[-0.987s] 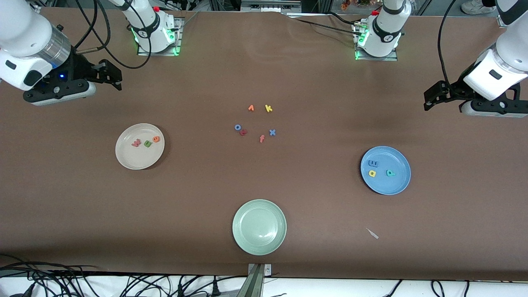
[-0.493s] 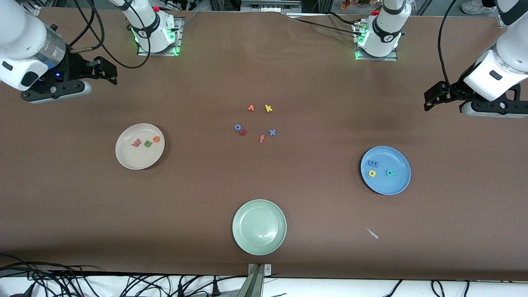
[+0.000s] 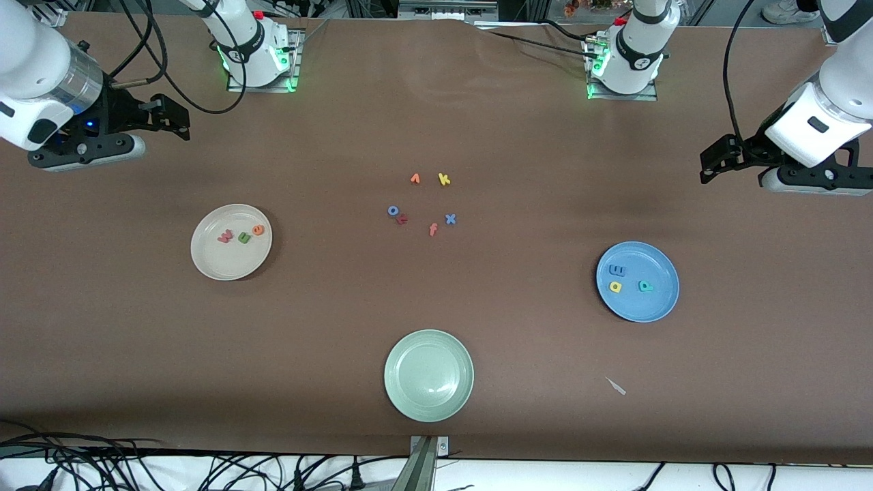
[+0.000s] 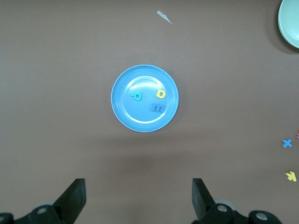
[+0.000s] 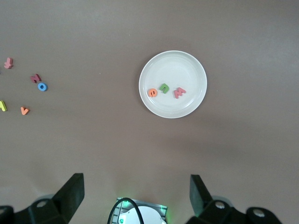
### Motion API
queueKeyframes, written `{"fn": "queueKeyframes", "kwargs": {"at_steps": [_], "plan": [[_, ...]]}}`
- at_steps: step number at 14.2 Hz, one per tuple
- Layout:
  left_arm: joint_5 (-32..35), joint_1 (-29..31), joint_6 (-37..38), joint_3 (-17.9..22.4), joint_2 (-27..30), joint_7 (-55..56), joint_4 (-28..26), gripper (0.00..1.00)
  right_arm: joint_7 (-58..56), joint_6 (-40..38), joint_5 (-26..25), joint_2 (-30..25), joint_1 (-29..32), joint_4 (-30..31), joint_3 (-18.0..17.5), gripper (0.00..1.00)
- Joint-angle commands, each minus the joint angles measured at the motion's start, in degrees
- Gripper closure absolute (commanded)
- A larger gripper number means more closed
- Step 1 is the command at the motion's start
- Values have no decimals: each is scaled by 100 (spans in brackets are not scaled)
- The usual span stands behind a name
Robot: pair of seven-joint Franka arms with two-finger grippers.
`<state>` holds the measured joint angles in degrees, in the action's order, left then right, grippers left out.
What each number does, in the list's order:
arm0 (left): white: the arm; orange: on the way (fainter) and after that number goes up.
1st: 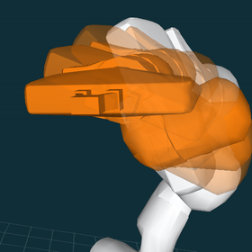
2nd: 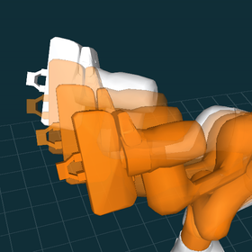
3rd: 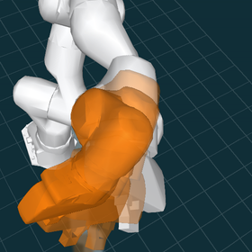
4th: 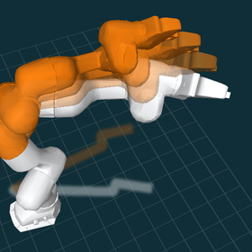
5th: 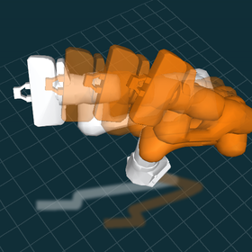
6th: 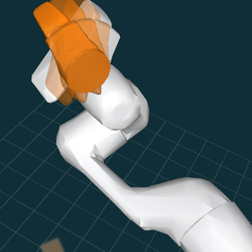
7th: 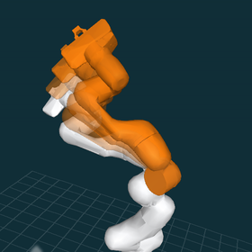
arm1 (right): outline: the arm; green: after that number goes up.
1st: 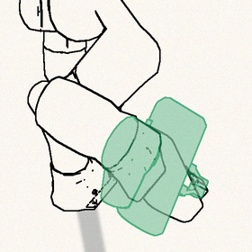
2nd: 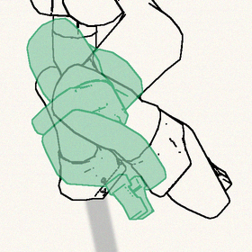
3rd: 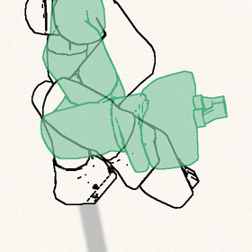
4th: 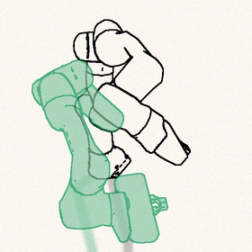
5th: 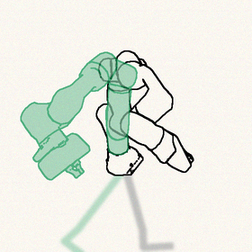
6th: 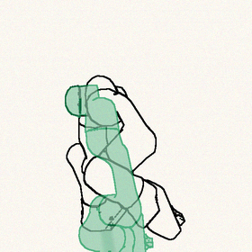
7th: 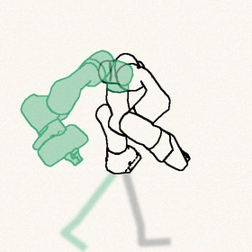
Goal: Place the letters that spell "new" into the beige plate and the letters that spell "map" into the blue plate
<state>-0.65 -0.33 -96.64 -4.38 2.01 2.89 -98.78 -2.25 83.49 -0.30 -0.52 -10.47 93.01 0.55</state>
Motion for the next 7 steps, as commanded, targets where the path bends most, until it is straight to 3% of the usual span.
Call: {"fn": "queueKeyframes", "kwargs": {"at_steps": [1, 7], "plan": [[144, -64, 136, 34, -60, -96, 166, 0, 5, -104, 12, 140, 54, -283, -38, 0], [144, -55, 136, 42, -60, -105, 201, 0, -4, -95, -6, 149, 45, -283, -47, 0]]}}
